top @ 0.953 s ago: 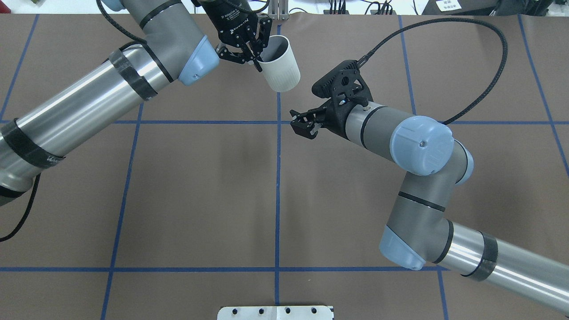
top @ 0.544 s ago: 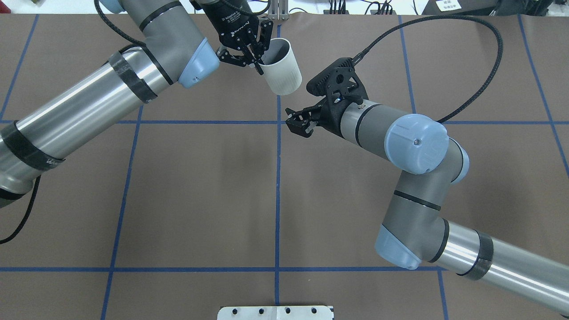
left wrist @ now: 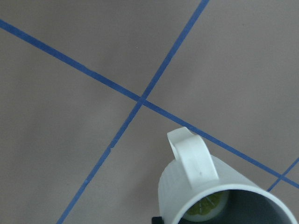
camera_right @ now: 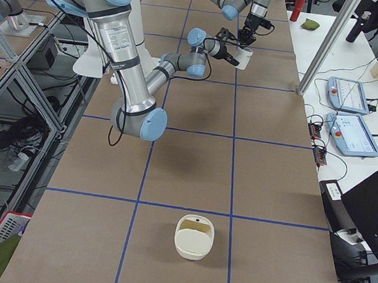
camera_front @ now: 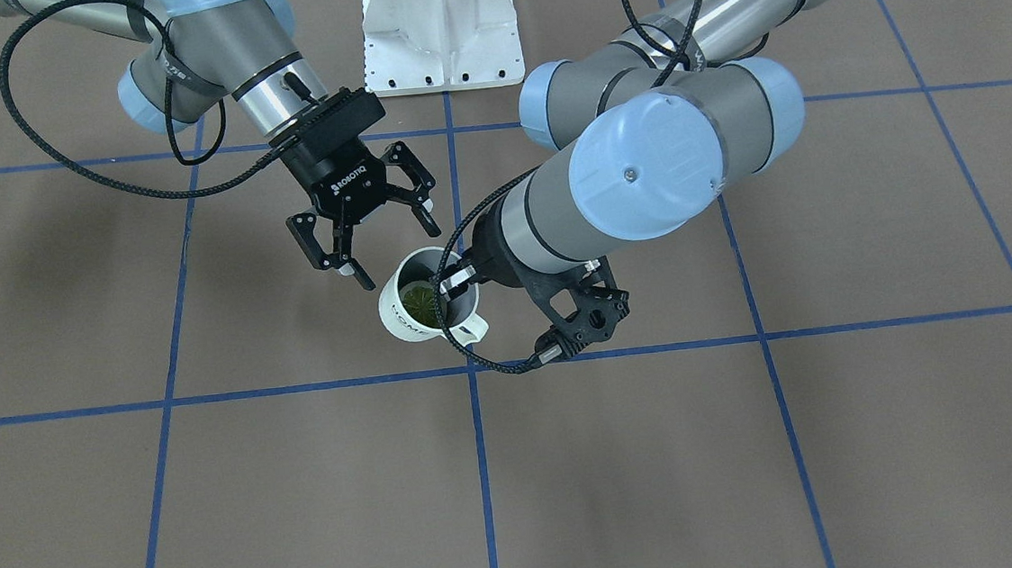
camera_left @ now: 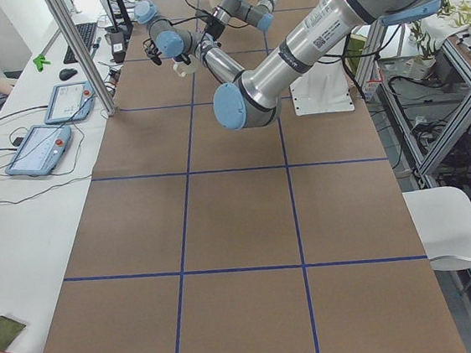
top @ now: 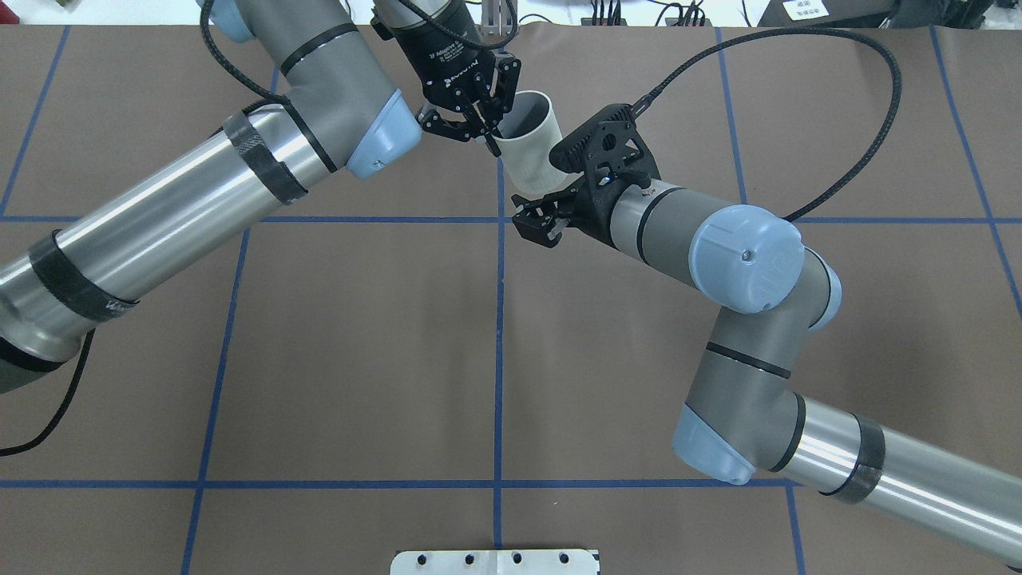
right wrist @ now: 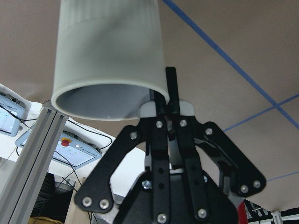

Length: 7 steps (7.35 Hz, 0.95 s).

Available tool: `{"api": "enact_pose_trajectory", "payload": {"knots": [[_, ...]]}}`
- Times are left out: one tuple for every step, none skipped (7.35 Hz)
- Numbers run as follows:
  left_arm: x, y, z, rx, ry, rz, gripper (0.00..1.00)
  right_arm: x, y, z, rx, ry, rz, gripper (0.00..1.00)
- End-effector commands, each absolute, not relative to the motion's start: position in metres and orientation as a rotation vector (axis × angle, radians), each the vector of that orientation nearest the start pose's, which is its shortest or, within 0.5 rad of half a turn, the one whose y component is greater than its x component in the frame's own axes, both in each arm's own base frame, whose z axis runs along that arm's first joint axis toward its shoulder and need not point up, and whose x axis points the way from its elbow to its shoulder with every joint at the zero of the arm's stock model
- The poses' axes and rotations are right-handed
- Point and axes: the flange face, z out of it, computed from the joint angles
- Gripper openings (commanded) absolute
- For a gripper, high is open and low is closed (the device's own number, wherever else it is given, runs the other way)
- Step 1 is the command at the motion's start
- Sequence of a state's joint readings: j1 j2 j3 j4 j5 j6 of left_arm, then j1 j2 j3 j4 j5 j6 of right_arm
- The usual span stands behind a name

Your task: Left arm hands cup to right arm to dump lemon

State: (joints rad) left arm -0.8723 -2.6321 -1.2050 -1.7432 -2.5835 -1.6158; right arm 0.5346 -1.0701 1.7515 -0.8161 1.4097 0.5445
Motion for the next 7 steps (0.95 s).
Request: {"api": "enact_pose_trajectory", "payload": {"knots": [[0.4632, -0.6215, 0.0705, -0.560, 1.107, -0.351, 0.00, -0.4594, -0.4449, 0.2061, 1.101, -0.923, -0.290, 0.99], [0.4631, -0.6213, 0.0722, -0.561, 1.107, -0.349, 0.00, -0.4587, -0.4456, 0.2061, 1.101, -0.922, -0.289, 0.99], [0.4623, -0.6222, 0.0745, -0.562, 1.105, -0.353, 0.00, -0.4586, -0.4456, 0.2060, 1.102, -0.923, -0.289, 0.99], [0.4622, -0.6221, 0.0734, -0.562, 1.106, -0.353, 0.00, -0.4586, -0.4456, 0.2060, 1.102, -0.923, -0.289, 0.99], [0.4618, -0.6198, 0.0717, -0.561, 1.109, -0.349, 0.00, -0.4585, -0.4455, 0.2058, 1.103, -0.924, -0.288, 0.99], [0.4614, -0.6193, 0.0699, -0.560, 1.110, -0.348, 0.00, -0.4585, -0.4455, 0.2058, 1.103, -0.924, -0.288, 0.99], [0.4613, -0.6191, 0.0714, -0.565, 1.108, -0.356, 0.00, -0.4576, -0.4463, 0.2067, 1.104, -0.921, -0.286, 0.99]]}}
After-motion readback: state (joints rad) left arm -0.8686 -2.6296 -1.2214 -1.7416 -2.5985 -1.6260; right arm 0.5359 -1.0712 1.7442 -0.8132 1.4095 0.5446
